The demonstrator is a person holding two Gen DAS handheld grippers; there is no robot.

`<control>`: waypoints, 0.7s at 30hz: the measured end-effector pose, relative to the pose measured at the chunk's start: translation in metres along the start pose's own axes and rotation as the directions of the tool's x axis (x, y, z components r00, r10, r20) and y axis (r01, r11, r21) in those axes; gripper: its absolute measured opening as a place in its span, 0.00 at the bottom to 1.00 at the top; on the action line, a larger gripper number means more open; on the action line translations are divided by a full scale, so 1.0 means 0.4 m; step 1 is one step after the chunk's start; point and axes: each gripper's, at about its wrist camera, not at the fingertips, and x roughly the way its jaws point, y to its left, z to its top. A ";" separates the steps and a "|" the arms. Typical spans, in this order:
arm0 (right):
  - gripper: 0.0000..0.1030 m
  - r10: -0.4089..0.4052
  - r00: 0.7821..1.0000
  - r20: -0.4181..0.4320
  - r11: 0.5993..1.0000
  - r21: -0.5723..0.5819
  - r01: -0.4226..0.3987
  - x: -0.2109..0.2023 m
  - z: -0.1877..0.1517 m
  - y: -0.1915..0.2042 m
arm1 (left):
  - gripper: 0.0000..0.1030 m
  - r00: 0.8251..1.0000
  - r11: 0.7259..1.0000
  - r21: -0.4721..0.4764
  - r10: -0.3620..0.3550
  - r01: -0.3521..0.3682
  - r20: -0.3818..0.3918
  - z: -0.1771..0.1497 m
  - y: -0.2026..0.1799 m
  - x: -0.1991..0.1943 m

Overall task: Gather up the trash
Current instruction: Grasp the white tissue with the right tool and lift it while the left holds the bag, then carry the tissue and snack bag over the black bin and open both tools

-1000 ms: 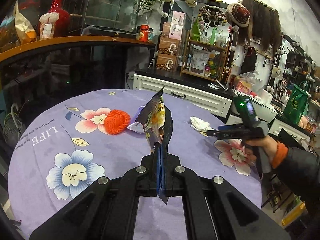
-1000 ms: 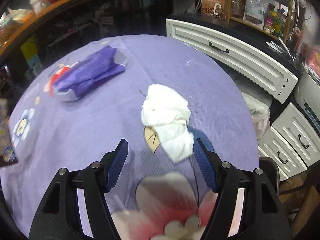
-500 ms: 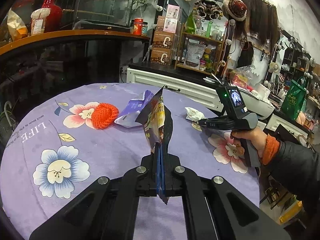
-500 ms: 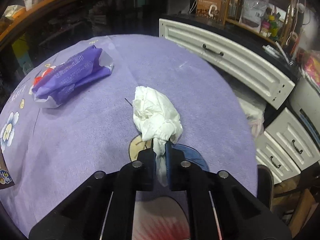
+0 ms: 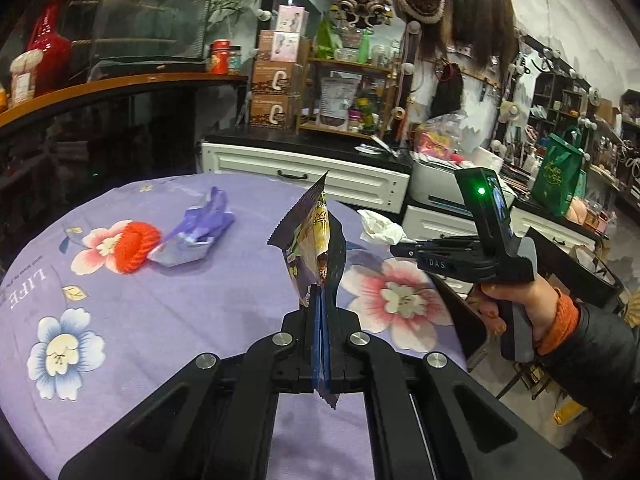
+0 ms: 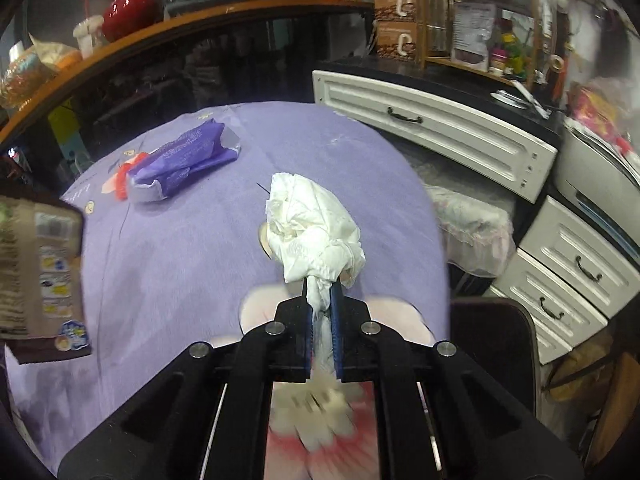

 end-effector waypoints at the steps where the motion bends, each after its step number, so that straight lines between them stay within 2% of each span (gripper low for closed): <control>1: 0.08 0.000 1.000 0.000 1.000 0.000 0.000 0.000 0.000 0.000 | 0.02 1.000 1.000 0.000 -0.012 0.012 -0.001 0.003 -0.013 0.007; 6: 0.08 -0.027 0.999 0.024 0.998 0.058 0.026 -0.087 -0.072 -0.096 | 0.02 0.996 0.996 0.011 -0.086 0.086 0.000 0.027 -0.108 0.058; 10: 0.08 -0.089 0.996 0.031 0.992 0.091 0.086 -0.146 -0.143 -0.184 | 0.02 0.989 0.988 0.024 -0.151 0.151 0.001 0.050 -0.193 0.101; 15: 0.08 -0.136 0.991 -0.004 0.979 0.151 0.135 -0.164 -0.226 -0.284 | 0.02 0.977 0.976 0.048 -0.212 0.212 -0.014 0.068 -0.287 0.157; 21: 0.08 -0.164 0.985 -0.061 0.963 0.206 0.174 -0.134 -0.307 -0.367 | 0.02 0.968 0.966 0.063 -0.246 0.249 -0.051 0.071 -0.364 0.221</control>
